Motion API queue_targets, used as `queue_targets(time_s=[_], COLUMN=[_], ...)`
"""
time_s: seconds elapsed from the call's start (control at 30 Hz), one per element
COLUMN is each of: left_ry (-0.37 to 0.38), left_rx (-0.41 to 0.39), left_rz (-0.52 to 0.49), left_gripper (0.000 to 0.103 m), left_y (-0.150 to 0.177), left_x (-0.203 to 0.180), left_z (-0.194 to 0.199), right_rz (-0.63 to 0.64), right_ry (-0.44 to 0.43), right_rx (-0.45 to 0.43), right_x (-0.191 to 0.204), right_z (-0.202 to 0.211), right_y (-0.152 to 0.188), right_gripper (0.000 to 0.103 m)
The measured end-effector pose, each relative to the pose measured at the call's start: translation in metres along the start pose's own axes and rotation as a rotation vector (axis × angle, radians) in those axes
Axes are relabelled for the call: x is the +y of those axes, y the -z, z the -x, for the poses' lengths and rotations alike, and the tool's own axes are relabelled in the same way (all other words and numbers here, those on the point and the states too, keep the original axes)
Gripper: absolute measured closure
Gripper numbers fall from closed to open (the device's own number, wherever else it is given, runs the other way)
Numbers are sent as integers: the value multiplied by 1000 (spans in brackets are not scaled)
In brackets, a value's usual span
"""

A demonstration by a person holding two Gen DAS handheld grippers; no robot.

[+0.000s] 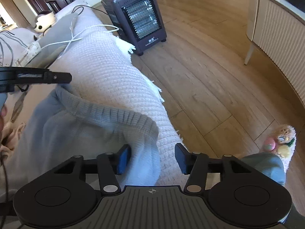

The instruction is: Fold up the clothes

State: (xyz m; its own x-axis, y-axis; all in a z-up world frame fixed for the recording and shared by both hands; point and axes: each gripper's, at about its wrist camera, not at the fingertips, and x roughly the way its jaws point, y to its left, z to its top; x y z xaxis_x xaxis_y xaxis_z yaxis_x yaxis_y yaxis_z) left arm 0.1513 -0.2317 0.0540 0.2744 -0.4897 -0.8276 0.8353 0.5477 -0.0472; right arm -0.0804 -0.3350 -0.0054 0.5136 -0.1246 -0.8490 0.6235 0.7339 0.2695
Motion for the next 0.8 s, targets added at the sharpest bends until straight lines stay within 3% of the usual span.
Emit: queue_targets(time_s=[0.03,0.13,0.23,0.4,0.6,0.8], left_ry=[-26,-59,-48,-85,-139,-173], left_rx=[-6,0,57,59,85,102], left_rz=[-7,-1,92,190,319,397], left_gripper=[28,28,28,26,24,24], left_y=[6,26,55,110,181,229], left_x=[1,7,21,35,49,43], left_z=[8,30,50,94,146,181], right_rz=[11,60,116,196,308,400], right_ry=[3,10,-2,-84,-161,-224], right_rx=[-9,-46,-69,-76,-41,11], right_x=[3,15,29,59,96,118], right_z=[4,18,29,43,38,36], right_y=[2,10,18,29,47,68], right_gripper=[51,51,51,51,51,51])
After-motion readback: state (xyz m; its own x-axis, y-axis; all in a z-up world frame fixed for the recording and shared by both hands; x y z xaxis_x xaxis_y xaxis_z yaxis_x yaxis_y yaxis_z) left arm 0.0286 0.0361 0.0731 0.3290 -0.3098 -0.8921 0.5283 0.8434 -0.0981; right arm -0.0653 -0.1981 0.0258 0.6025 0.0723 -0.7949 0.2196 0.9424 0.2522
